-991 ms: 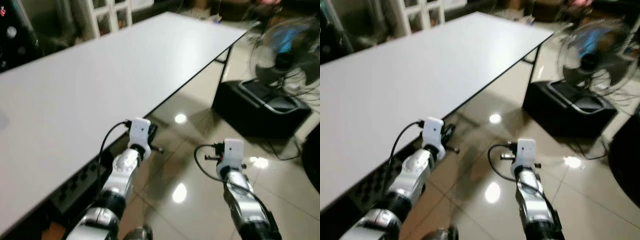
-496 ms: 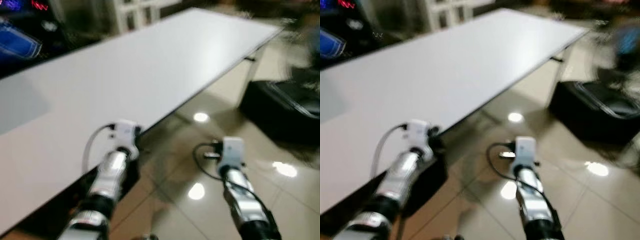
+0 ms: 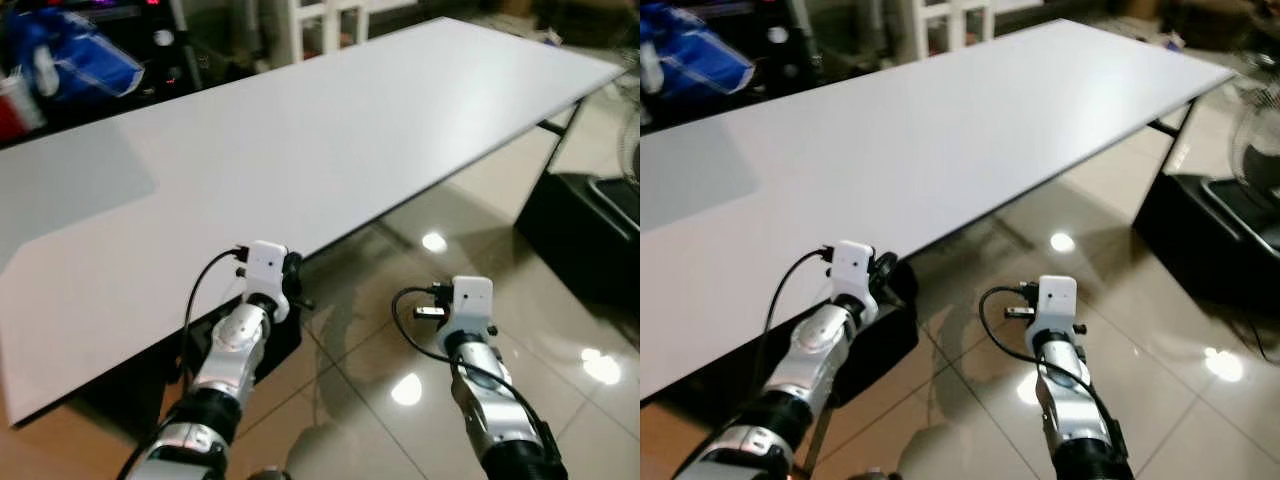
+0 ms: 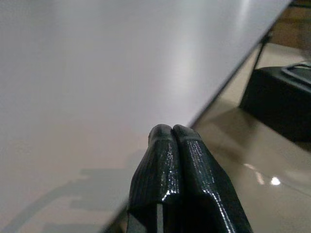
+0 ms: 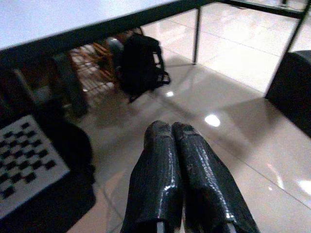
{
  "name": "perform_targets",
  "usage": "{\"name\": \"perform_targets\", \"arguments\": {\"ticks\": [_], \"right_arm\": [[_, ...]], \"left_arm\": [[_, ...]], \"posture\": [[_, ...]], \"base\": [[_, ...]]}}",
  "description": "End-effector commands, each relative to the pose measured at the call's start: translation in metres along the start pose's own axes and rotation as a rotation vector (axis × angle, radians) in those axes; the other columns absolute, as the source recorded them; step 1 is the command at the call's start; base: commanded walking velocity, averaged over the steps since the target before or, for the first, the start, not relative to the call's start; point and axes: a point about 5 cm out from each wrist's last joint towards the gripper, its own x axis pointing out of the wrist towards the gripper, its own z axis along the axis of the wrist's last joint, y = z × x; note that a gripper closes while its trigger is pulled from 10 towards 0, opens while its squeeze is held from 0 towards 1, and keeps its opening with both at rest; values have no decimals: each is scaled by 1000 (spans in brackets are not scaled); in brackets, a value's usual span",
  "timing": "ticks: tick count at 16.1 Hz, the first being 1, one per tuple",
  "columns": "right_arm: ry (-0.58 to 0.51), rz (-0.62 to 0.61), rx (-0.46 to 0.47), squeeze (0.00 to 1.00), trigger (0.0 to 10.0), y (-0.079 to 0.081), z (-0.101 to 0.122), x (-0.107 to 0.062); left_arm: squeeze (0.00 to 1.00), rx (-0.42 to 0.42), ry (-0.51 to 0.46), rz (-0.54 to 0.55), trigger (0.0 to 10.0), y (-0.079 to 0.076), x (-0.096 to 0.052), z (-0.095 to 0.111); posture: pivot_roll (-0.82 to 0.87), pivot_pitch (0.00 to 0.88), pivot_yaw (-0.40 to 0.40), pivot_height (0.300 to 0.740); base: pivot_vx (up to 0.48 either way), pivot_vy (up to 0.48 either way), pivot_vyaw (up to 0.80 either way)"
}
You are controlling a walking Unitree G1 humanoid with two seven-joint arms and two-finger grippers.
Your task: Setting the table
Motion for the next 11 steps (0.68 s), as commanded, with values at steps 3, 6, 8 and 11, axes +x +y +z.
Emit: {"name": "perform_targets", "arguments": {"ticks": [3, 6, 8, 11], "right_arm": [[12, 30, 20, 0, 10000, 7, -2, 0], [16, 40, 22, 0, 10000, 8, -3, -1], [17, 43, 20, 0, 10000, 8, -3, -1], [18, 47, 21, 0, 10000, 7, -3, -1]], "left_arm": [[0, 7, -6, -7, 10000, -1, 1, 3], [0, 7, -2, -8, 10000, -2, 1, 2], [0, 8, 0, -9, 10000, -3, 0, 1], [0, 5, -1, -12, 10000, -5, 0, 1]], "posture": [[-71, 0, 50, 740], [-70, 0, 49, 740], [-69, 0, 48, 740], [-69, 0, 45, 740]], "base": [[0, 0, 444], [0, 0, 446], [0, 0, 438], [0, 0, 423]]}}
